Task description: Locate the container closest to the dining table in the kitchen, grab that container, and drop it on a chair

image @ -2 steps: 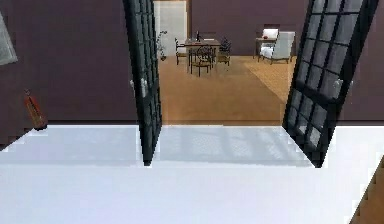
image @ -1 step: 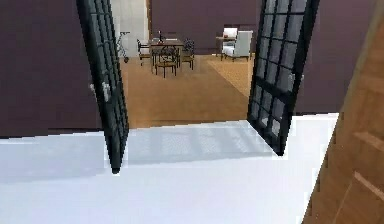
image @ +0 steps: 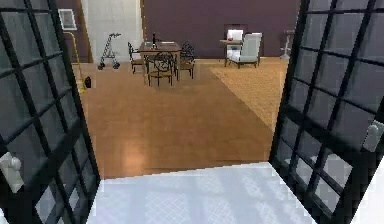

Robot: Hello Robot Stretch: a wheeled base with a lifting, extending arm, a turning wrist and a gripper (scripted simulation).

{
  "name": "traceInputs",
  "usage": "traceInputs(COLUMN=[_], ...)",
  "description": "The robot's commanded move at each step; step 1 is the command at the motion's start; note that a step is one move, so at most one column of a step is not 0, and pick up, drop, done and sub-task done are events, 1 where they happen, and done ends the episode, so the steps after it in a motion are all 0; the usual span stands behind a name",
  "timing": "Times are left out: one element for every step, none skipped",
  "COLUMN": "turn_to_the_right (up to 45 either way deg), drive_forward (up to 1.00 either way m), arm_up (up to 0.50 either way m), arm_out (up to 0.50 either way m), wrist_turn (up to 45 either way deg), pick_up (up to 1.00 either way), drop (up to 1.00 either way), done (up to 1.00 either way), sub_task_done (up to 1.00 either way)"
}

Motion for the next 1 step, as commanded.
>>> traceInputs(turn_to_the_right=[3.0], drive_forward=[0.00], arm_up=[0.00], arm_out=[0.00], wrist_turn=[0.0], pick_up=[0.00], drop=[0.00], done=[0.00], sub_task_done=[0.00])
